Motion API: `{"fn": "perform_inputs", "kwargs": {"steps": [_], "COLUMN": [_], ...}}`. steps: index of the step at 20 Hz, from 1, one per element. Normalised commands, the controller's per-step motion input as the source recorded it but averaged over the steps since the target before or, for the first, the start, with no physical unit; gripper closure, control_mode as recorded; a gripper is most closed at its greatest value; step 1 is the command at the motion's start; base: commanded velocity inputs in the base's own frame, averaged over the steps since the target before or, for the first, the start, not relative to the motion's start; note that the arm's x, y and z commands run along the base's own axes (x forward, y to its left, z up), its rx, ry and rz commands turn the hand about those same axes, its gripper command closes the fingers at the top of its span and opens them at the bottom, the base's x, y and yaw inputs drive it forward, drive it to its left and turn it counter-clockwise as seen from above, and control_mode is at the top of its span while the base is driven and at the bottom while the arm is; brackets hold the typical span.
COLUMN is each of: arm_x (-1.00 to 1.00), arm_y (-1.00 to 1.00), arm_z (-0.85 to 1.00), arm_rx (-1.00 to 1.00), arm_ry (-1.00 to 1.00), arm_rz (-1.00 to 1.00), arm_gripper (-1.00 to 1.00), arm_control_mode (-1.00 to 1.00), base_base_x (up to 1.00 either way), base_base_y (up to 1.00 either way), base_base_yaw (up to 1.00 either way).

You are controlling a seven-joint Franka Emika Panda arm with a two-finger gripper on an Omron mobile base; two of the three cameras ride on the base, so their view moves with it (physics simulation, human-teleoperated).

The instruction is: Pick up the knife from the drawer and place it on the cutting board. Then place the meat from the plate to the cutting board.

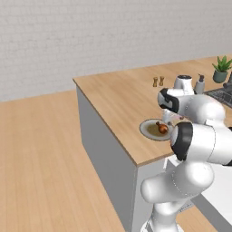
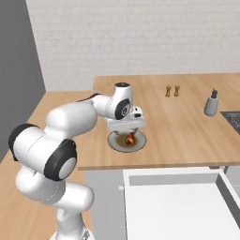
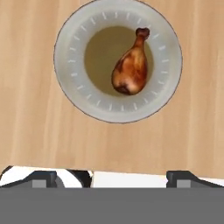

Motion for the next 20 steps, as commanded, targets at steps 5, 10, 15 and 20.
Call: {"fn": "perform_inputs", "kwargs": {"steps": [5, 10, 15, 20], "arm_x": [0.05, 0.43, 0.34, 0.24], "arm_y": [-0.10, 0.21, 0.08, 0.00], "arm_z": [-0.38, -0.23, -0.34, -0.37], "arm_rx": [0.03, 0.00, 0.00, 0.00], "arm_ry": [0.00, 0.00, 0.00, 0.00], "arm_rz": [-0.18, -0.20, -0.16, -0.14], "arm_gripper": [-1.00, -1.00, -1.00, -1.00], "arm_control_mode": [-1.00, -1.00, -1.00, -1.00], "base_base_x": [0.00, 0.00, 0.00, 0.00], "base_base_y": [0.00, 0.00, 0.00, 0.00], "base_base_yaw": [0.00, 0.00, 0.00, 0.00]}}
